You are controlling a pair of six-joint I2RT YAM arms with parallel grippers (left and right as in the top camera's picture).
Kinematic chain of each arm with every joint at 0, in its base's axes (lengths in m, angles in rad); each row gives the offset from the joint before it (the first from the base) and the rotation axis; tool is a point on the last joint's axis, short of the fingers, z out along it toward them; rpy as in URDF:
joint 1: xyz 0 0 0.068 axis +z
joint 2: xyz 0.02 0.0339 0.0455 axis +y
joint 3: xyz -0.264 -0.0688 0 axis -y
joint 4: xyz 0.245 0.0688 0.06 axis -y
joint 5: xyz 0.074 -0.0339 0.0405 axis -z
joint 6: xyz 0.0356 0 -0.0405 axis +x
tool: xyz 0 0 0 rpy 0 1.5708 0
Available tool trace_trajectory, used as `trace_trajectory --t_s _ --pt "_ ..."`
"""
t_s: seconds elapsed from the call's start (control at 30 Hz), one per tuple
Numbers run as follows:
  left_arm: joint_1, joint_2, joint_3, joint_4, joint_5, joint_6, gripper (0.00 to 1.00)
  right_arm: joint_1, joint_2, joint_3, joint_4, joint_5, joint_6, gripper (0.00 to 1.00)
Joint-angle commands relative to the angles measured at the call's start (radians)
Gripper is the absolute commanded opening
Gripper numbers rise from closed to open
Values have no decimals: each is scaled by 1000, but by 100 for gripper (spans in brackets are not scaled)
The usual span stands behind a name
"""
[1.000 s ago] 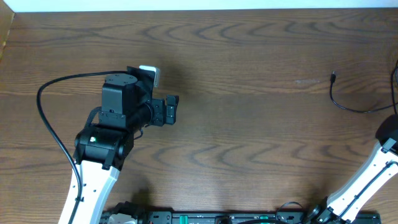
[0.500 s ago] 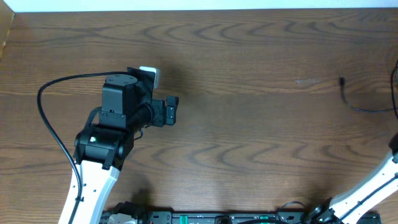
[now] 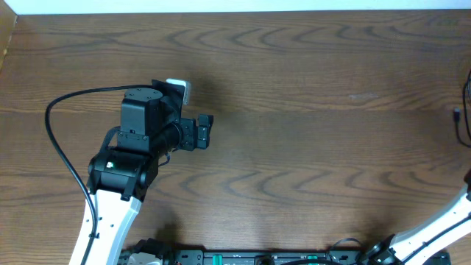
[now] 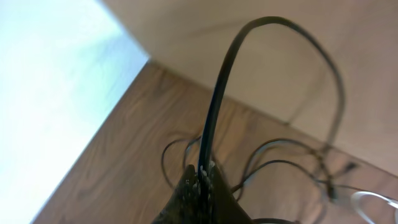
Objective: Untangle cables
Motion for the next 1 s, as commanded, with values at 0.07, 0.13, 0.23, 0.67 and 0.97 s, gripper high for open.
trace_trajectory --t_s 0.07,0.13,0.23,0.67,0.97 --pt "3 -5 -7 -3 21 -12 97 80 198 -17 -6 -150 -76 1" --pt "3 -5 -7 -5 21 -13 96 100 264 -17 -10 -182 -75 1" --pt "3 -6 -7 -19 29 -13 96 132 374 -17 -16 -216 -75 1" --pt "3 -6 -7 -53 39 -12 96 172 491 -15 -58 -203 -64 1" --pt "3 -6 -7 -55 39 -12 97 153 349 -14 -19 -206 -37 2"
